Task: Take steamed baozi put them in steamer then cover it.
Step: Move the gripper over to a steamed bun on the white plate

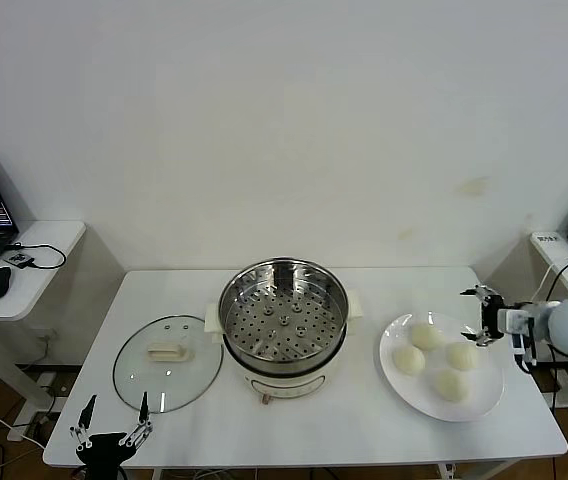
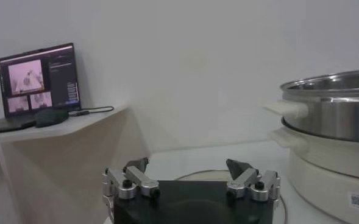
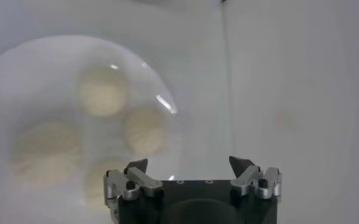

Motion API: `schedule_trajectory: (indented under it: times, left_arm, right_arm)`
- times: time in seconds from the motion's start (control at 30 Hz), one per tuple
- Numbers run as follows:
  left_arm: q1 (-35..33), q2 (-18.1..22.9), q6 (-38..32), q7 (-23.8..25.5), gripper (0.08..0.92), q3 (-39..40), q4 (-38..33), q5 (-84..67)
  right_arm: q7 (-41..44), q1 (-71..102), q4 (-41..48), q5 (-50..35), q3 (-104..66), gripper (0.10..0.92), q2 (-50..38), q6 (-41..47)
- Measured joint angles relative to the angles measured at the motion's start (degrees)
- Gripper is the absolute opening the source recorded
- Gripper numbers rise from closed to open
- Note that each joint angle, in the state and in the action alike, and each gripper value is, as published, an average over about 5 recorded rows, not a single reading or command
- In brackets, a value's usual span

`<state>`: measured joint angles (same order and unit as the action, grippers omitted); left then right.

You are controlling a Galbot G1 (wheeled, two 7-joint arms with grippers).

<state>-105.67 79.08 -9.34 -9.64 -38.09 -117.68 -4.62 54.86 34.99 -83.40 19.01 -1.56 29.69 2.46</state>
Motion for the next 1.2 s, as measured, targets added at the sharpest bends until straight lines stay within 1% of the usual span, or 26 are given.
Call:
schedule_trajectory:
  times: [0.17,0.43,1.0,1.2]
  left_arm:
    - [0.09,-0.03,-0.08,0.02,0.823,-0.27,-0.02,0.19]
    - [-0.34,-0.28,-0.54,0.17,0.823,-0.83,-0.13,0.45]
    - [-0.90,-0.45,-1.68,-0.15,0.823,-1.80,0.40,0.52]
    - [-0.78,-0.49,-1.70,-0.16,0.823,-2.00,0.50,0.47]
  right_arm:
    - [2.11,-5.32,3.82,-0.09,7.07,0.823,1.21,-0.03]
    - [2.84,-10.88,8.55,0.73,14.24,0.823,4.90,0.13]
    - [1.94,-16.13,17.12,5.37,20.57,0.821,13.66,0.54]
    - [1.77,-16.87,19.34,7.01,21.17,0.775,15.16,0.61]
